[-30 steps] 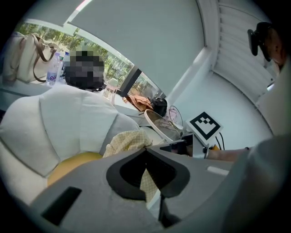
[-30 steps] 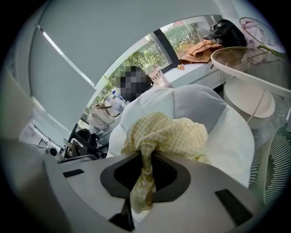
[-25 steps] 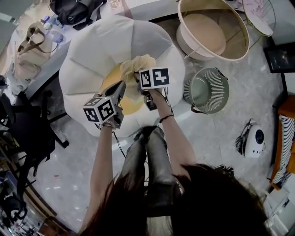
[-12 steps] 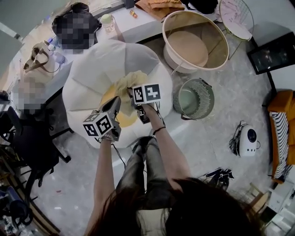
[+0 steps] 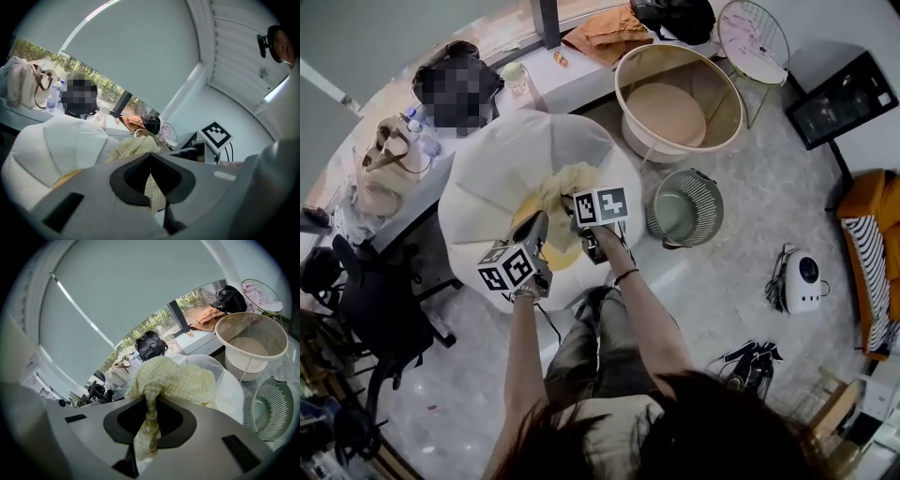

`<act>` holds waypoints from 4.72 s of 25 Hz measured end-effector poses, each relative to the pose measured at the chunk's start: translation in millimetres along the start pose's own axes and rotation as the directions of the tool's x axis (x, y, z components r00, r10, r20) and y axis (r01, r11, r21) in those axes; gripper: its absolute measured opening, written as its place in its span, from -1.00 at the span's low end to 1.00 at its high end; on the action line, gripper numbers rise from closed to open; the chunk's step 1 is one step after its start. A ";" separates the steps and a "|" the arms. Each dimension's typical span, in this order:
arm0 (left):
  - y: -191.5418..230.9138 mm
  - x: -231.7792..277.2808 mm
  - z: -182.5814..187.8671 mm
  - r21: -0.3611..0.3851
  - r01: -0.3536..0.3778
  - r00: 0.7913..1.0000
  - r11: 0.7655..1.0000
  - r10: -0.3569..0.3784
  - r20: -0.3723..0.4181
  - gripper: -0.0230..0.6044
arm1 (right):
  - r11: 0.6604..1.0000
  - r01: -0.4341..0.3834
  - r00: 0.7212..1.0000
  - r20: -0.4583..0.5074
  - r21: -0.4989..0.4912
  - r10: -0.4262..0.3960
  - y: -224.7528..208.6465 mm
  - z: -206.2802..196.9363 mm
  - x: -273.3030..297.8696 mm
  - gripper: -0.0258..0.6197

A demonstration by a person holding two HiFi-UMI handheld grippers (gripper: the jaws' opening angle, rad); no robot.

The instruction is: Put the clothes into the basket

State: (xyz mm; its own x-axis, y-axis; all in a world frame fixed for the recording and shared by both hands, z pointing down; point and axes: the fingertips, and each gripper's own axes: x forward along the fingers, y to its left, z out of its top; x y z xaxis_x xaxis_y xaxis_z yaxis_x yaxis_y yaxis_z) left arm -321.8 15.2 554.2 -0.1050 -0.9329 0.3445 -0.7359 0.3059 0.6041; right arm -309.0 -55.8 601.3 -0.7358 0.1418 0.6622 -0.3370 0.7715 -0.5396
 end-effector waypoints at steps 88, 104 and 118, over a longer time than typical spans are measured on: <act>-336.3 138.6 -17.5 0.231 0.452 0.892 0.861 -0.431 -0.140 -0.89 | 0.951 0.159 0.887 0.385 0.267 -0.256 -196.4 39.5 -321.8 -0.75; -390.7 189.9 -50.1 0.227 0.462 0.887 0.857 -0.438 -0.150 -0.89 | 0.949 0.167 0.891 0.371 0.267 -0.261 -263.9 31.7 -363.0 -0.75; -426.5 228.8 -68.9 0.217 0.525 0.846 0.823 -0.477 -0.237 -0.89 | 0.921 0.204 0.866 0.377 0.331 -0.327 -308.7 28.9 -395.9 -0.75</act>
State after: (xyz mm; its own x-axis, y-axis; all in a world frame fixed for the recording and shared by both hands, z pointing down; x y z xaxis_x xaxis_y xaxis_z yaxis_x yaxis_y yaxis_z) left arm 14.1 -315.6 424.9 0.4210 -0.8903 0.1735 -0.8060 -0.2795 0.5217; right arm 69.3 -368.0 490.7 -0.7488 -0.3638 0.5541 -0.6549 0.5347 -0.5340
